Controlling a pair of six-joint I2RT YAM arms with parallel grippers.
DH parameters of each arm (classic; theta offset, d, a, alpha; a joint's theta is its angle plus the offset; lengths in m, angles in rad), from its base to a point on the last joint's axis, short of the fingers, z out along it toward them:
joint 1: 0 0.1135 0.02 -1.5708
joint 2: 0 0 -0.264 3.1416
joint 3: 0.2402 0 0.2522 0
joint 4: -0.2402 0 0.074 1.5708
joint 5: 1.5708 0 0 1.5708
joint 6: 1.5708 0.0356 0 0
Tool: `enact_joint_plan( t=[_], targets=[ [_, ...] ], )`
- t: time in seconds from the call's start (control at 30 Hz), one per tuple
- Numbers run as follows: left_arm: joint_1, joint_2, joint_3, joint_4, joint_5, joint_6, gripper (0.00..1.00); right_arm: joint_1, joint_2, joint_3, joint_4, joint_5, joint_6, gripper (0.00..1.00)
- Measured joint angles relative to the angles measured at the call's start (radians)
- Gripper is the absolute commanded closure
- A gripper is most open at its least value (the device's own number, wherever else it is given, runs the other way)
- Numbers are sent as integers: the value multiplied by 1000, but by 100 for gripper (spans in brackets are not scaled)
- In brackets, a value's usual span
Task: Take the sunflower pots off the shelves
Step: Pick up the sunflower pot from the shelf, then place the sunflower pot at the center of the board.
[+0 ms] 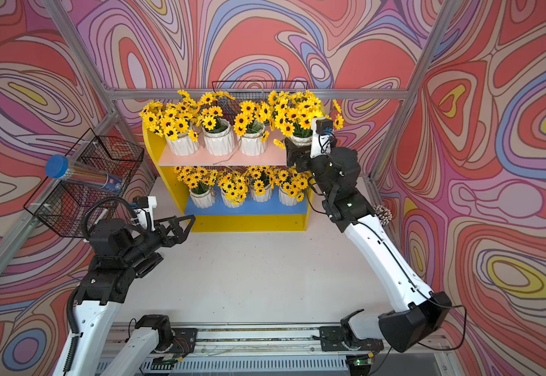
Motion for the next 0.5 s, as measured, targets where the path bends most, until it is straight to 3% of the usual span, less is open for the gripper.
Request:
enact_joint_plan(
  t=[0.2, 0.5],
  targets=[
    [0, 9, 7, -2, 0, 0, 1, 11, -45, -52, -2, -33, 21, 100],
    [0, 17, 15, -10, 0, 0, 2, 108, -95, -115, -26, -34, -2, 100]
  ],
)
